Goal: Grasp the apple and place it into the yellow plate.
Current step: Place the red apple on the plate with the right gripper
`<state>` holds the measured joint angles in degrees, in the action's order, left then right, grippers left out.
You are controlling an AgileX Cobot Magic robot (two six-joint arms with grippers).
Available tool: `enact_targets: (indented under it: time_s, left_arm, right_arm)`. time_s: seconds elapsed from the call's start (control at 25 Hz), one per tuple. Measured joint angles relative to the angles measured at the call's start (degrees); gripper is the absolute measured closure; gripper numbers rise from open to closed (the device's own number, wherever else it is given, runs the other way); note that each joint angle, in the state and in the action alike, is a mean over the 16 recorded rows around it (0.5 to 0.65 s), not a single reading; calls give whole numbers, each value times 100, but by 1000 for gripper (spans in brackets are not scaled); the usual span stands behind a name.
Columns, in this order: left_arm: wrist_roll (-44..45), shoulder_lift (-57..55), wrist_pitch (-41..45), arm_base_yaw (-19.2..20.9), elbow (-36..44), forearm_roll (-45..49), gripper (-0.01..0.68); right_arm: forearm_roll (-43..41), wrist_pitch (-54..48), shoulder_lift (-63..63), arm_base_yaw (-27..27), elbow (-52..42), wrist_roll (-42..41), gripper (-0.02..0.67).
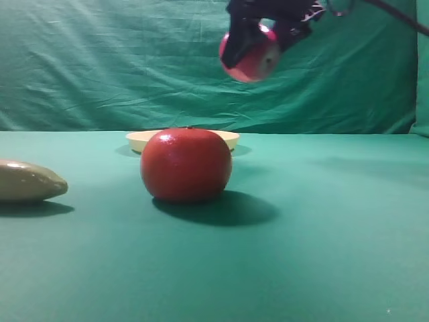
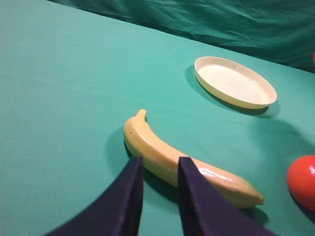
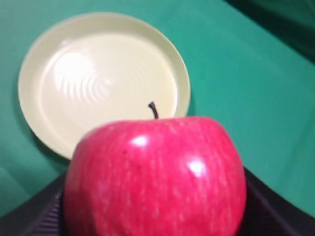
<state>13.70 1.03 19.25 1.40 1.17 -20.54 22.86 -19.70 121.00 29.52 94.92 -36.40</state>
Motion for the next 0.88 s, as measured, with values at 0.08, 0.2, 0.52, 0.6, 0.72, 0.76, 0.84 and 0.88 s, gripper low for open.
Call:
enact_targets:
  time_s: [0.08,0.2,0.52,0.6,0.72,0.76,0.84,0.88]
  left_arm:
    - [0,0,0,0,0,0,516]
    - [0,0,0,0,0,0,516]
    - [0,0,0,0,0,0,516]
    - [0,0,0,0,0,0,516]
    - [0,0,0,0,0,0,516]
    - [-1,0,0,0,0,0,516]
    - [-2,0,0,0,0,0,516]
    - [-3,0,0,0,0,0,516]
  right_arm:
    - [85,54,185,58,179,-15,110]
    - [202,89,387,91,379,-26,82]
    - [243,-79,338,86,544,-35,28]
    - [198,-245,199,66,548,-31,49]
    - [124,-623,-88,5,549,8,132]
    - [99,-779,-206,-25,549,33,168]
    - [49,-1124,-468,-102,549,102,248]
    - [24,-1311,-614,-149,549,150,290]
